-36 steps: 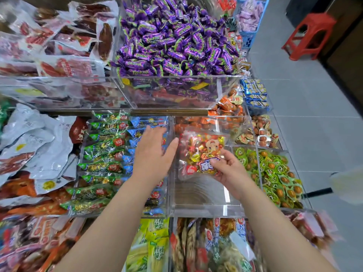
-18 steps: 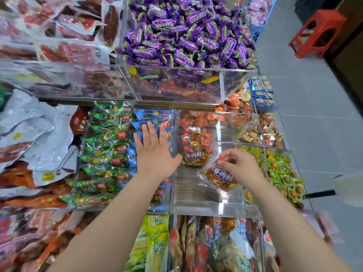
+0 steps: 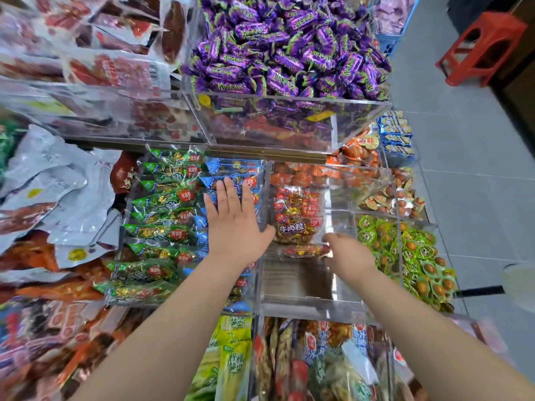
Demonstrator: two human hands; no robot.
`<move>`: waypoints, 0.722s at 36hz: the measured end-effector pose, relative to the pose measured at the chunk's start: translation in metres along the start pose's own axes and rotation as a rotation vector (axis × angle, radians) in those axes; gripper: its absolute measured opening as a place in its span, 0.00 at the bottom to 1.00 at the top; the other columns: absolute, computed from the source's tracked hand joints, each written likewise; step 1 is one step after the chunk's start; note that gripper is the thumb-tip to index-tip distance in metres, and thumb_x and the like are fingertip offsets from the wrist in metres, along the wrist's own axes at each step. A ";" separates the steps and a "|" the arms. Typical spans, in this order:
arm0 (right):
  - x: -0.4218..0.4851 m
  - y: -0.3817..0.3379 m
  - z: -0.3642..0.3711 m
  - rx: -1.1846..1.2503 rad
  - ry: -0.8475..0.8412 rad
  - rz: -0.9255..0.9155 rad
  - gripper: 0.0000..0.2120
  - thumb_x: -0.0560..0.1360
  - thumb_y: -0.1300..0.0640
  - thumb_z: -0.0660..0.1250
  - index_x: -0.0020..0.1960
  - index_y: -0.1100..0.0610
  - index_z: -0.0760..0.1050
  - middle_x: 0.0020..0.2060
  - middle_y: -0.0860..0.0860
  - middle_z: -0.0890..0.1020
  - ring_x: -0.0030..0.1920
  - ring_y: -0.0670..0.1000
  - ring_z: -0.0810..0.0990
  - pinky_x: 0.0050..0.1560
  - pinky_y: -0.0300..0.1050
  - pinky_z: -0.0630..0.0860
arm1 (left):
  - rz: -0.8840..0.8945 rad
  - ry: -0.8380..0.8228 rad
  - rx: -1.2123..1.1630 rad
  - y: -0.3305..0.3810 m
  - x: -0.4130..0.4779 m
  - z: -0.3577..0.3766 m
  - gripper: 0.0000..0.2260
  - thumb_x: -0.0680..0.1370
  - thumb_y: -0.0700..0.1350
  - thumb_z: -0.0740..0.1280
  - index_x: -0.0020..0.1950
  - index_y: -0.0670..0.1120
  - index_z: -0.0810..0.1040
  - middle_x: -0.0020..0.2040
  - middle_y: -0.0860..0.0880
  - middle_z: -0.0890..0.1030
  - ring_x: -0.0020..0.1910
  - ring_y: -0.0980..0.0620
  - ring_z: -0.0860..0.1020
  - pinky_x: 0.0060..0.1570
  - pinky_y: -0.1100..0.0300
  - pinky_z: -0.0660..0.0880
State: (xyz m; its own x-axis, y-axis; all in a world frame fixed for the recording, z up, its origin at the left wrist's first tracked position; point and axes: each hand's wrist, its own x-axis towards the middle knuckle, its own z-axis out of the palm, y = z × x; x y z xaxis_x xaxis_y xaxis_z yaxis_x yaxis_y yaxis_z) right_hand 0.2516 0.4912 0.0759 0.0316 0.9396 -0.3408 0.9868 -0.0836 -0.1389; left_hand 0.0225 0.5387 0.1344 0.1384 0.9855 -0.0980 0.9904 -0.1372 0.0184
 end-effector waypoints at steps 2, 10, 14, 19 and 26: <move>0.002 0.011 0.001 0.210 -0.031 0.093 0.16 0.72 0.51 0.69 0.59 0.52 0.75 0.54 0.50 0.80 0.51 0.53 0.80 0.47 0.44 0.76 | -0.003 0.003 0.001 0.000 0.000 0.001 0.43 0.75 0.69 0.51 0.78 0.44 0.38 0.78 0.36 0.39 0.77 0.37 0.38 0.71 0.39 0.36; 0.018 -0.013 0.015 0.714 0.022 0.218 0.14 0.69 0.51 0.75 0.49 0.53 0.74 0.37 0.44 0.78 0.33 0.41 0.76 0.28 0.26 0.66 | -0.001 0.006 -0.007 0.000 0.000 0.001 0.43 0.74 0.67 0.52 0.78 0.44 0.38 0.77 0.35 0.39 0.77 0.37 0.38 0.72 0.39 0.36; 0.025 -0.024 0.031 0.855 0.061 0.304 0.23 0.65 0.55 0.78 0.49 0.51 0.67 0.41 0.43 0.76 0.42 0.47 0.78 0.36 0.36 0.70 | 0.003 0.018 -0.002 0.000 -0.001 0.002 0.43 0.74 0.68 0.52 0.78 0.43 0.39 0.78 0.35 0.40 0.77 0.37 0.39 0.72 0.39 0.37; 0.036 -0.025 0.050 1.075 0.056 0.360 0.50 0.54 0.60 0.83 0.68 0.52 0.58 0.57 0.50 0.77 0.58 0.50 0.77 0.60 0.52 0.75 | 0.002 0.014 0.003 -0.001 0.000 0.003 0.44 0.74 0.68 0.50 0.78 0.43 0.39 0.78 0.35 0.40 0.77 0.37 0.39 0.71 0.39 0.36; 0.050 -0.031 0.054 0.975 0.152 0.274 0.42 0.51 0.53 0.84 0.60 0.47 0.69 0.52 0.45 0.80 0.55 0.48 0.79 0.59 0.53 0.76 | -0.002 0.011 -0.012 -0.001 -0.001 0.002 0.43 0.73 0.68 0.49 0.78 0.44 0.38 0.78 0.36 0.39 0.77 0.38 0.38 0.72 0.40 0.35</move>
State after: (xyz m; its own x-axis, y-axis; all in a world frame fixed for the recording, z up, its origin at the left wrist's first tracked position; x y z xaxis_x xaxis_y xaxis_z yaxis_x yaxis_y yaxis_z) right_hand 0.2143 0.5228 0.0124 0.3235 0.8740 -0.3627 0.3863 -0.4719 -0.7925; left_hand 0.0215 0.5380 0.1325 0.1364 0.9869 -0.0867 0.9905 -0.1342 0.0301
